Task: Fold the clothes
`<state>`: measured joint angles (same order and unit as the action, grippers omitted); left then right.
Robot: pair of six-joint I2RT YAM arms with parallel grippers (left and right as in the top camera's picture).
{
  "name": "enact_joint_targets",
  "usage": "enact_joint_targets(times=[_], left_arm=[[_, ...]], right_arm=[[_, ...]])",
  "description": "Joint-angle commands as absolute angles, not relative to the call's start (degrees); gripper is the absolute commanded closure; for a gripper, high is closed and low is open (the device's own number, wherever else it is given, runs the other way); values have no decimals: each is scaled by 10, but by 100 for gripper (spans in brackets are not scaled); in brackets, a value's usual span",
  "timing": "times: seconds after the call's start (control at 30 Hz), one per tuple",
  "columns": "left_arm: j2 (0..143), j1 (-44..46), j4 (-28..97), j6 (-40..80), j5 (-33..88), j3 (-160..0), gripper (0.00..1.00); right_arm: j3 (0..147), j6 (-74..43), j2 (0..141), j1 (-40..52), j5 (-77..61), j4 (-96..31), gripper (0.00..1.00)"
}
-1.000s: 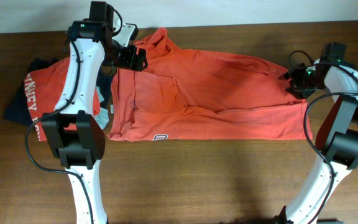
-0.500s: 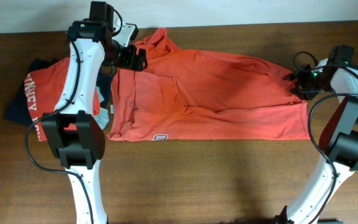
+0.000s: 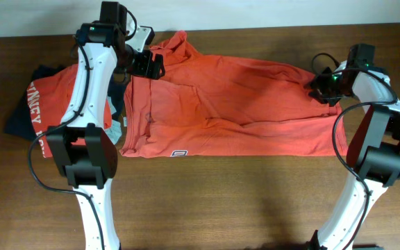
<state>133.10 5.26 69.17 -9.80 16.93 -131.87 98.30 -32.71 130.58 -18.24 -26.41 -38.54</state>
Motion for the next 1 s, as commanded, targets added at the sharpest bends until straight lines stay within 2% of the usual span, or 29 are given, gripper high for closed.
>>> enact_joint_targets(times=[0.0,0.07,0.2,0.33,0.7,0.97], left_arm=[[1331,54,691,-93,167,-1320,4],[1331,54,691,-93,167,-1320,3],[1331,54,693,-93,167,-1320,4],[1331,54,693,-93,167,-1320,4],[1331,54,670,-93,167,-1320,1],[1332,54,637,-93,168,-1320,1]], right_arm=[[985,-334,1315,-185,-250,-383,87],[996,-310,1314,-190,-268,-383,96],[1018,-254,1291,-204,-350,-386,96],[1027,-230,1250,-213,-354,-432,96],[1027,-148,1190,-217,-235,-671,96],[1027,-148,1190,-217,-153,-732,96]])
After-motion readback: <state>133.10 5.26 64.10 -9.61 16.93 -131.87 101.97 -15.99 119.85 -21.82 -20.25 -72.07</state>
